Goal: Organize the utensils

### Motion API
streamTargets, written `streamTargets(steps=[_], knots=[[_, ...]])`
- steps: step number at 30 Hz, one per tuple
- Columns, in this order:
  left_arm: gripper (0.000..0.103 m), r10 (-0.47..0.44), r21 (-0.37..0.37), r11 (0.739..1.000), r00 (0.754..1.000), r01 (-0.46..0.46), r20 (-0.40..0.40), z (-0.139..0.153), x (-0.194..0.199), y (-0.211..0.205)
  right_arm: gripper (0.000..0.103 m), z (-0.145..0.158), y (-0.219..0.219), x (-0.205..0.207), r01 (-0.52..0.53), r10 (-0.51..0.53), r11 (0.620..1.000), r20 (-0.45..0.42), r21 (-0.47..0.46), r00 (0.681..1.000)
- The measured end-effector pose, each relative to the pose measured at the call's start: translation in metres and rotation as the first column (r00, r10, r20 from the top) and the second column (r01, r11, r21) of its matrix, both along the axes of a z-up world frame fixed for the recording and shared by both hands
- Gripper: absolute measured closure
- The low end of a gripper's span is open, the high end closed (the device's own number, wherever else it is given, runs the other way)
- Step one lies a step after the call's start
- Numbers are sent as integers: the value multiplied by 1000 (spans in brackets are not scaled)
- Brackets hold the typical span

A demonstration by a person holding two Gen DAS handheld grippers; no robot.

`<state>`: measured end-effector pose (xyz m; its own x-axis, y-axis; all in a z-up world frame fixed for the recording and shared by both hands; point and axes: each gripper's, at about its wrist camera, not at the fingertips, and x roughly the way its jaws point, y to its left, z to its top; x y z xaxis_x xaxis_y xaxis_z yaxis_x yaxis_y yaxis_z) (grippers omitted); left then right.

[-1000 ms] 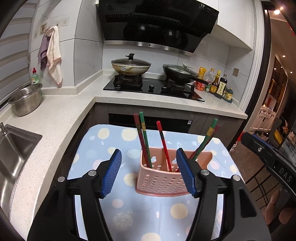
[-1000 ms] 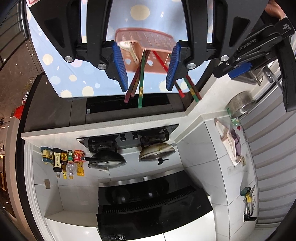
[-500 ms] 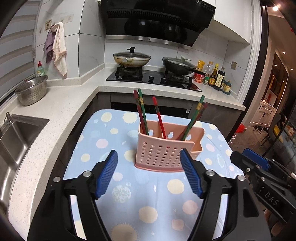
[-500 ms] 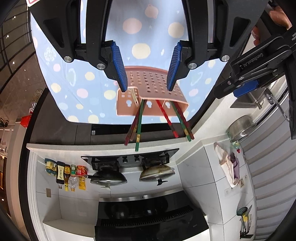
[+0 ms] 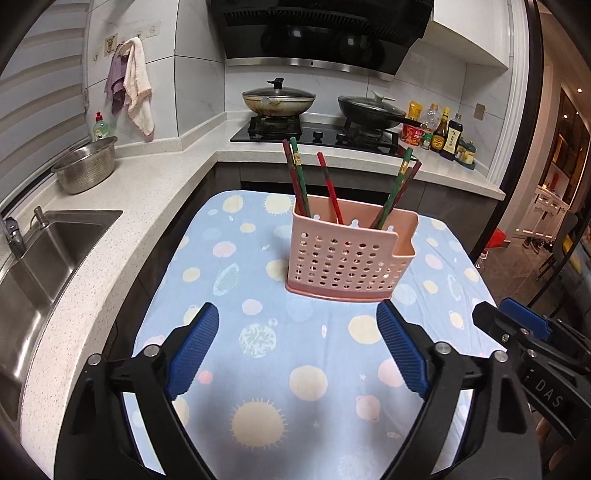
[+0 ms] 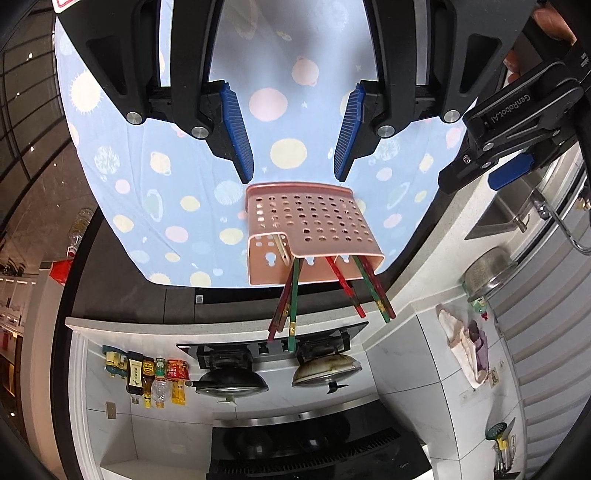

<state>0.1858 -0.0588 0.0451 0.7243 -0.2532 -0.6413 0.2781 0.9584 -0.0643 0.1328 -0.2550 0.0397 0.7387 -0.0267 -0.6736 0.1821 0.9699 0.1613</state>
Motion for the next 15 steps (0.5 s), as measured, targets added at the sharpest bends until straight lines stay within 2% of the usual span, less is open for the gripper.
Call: streamTargets(steps=[9,15], knots=[[16,7,35,999,1000,-6,-10,-9,-14,-2,48,-3,12,-13,-14,14,996,-1,-90,1000],[15,13,36,999,1000,-12,-18,-10,-17,-1,39,-4,13,-17,-20,20,996,0,-86,1000]])
